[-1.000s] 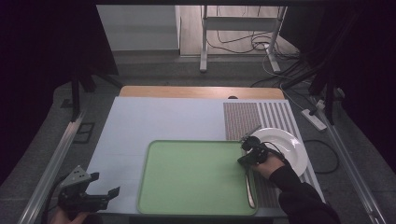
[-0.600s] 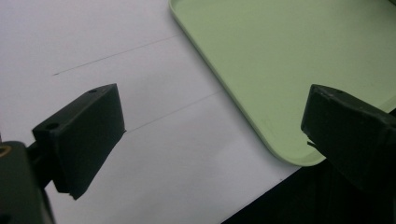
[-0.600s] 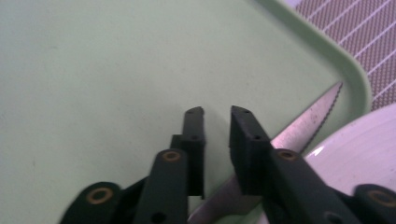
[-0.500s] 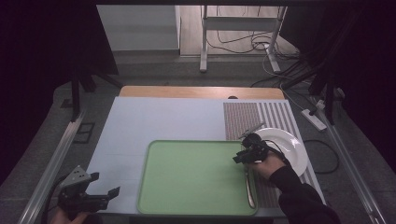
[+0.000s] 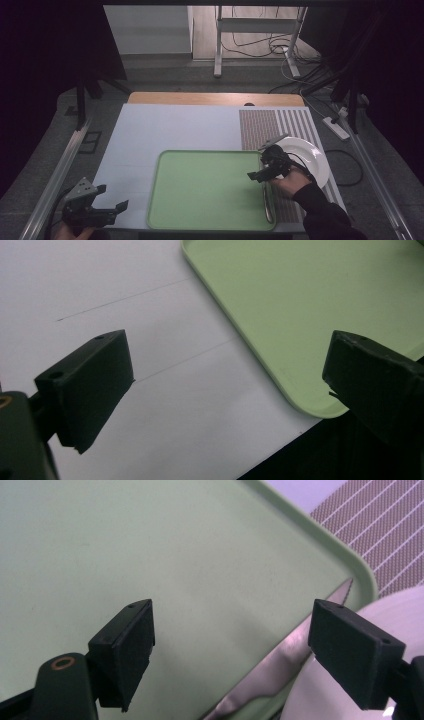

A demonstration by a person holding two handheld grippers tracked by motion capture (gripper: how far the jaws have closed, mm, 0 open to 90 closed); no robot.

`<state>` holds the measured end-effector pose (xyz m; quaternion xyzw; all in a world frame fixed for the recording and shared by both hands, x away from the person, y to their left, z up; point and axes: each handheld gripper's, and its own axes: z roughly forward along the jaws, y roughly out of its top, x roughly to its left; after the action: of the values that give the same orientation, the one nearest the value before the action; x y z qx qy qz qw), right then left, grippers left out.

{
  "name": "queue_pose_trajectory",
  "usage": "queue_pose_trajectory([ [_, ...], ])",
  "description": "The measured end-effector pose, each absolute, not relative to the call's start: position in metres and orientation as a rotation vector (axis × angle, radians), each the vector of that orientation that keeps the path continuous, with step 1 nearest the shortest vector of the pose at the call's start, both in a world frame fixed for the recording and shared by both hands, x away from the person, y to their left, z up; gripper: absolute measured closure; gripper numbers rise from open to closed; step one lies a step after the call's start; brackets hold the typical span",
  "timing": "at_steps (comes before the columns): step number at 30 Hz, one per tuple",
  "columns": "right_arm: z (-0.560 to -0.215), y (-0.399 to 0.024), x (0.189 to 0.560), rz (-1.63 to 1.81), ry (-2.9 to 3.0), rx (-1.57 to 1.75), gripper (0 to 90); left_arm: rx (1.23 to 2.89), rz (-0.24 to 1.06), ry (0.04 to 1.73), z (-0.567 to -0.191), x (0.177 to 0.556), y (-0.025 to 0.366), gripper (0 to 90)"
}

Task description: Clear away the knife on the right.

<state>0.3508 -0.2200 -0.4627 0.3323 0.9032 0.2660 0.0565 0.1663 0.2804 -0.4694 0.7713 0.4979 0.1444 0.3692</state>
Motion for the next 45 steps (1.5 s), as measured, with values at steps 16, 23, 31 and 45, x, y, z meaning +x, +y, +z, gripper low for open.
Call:
queue_pose_trajectory([
  [16, -0.465, -0.234, 0.336, 0.833, 2.654, 0.993, 0.0, 1.98, 0.369, 1.28, -0.469, 0.166, 0.281, 5.9],
  [23, -0.461, -0.247, 0.323, 0.878, 2.62, 1.041, 0.0, 1.98, 0.371, 1.281, -0.469, 0.166, 0.28, 5.8],
  [31, -0.456, -0.265, 0.307, 0.937, 2.555, 1.097, 0.0, 1.981, 0.372, 1.283, -0.469, 0.166, 0.28, 5.8],
  [45, -0.456, -0.284, 0.285, 0.948, 2.484, 1.113, 0.0, 1.981, 0.373, 1.284, -0.469, 0.166, 0.28, 5.6],
])
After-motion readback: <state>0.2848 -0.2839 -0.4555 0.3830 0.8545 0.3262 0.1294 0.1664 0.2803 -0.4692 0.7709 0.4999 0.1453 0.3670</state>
